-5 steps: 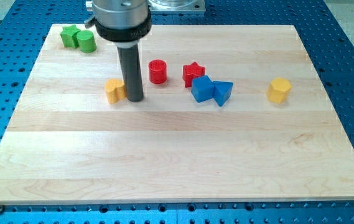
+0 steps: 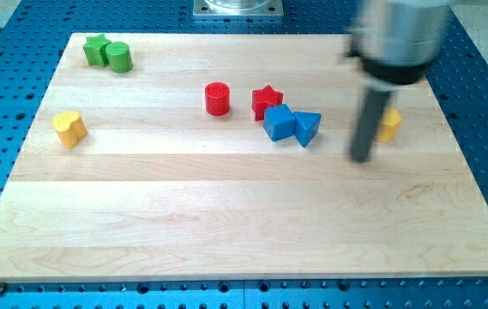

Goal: Drag the hexagon into the heart

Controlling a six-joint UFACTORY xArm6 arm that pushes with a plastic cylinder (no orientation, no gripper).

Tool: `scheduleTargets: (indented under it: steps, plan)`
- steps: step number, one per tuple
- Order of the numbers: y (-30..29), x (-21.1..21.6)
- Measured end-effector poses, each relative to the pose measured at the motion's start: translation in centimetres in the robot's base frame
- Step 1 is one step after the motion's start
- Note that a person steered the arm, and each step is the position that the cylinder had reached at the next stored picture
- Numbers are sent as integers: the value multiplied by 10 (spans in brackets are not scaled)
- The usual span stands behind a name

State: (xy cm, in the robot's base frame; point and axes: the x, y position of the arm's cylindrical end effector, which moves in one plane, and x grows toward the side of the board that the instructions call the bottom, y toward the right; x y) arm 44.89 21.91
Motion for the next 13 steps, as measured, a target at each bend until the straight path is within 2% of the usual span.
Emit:
scheduleTargets:
  steps: [1,2,3,4,5,6,7,8,9,10,11,12,13]
  plan:
    - [22,-8]
    - [-71,-28]
    - [-65,-73]
    - [-30,-101]
    - [-101,-124]
    - [-50,-154]
    - [-77,-200]
    - [-181,-158]
    - [-106,-205]
    - [-76,-132]
    - [-170,-124]
    - [-257,-137]
    - [-332,-114]
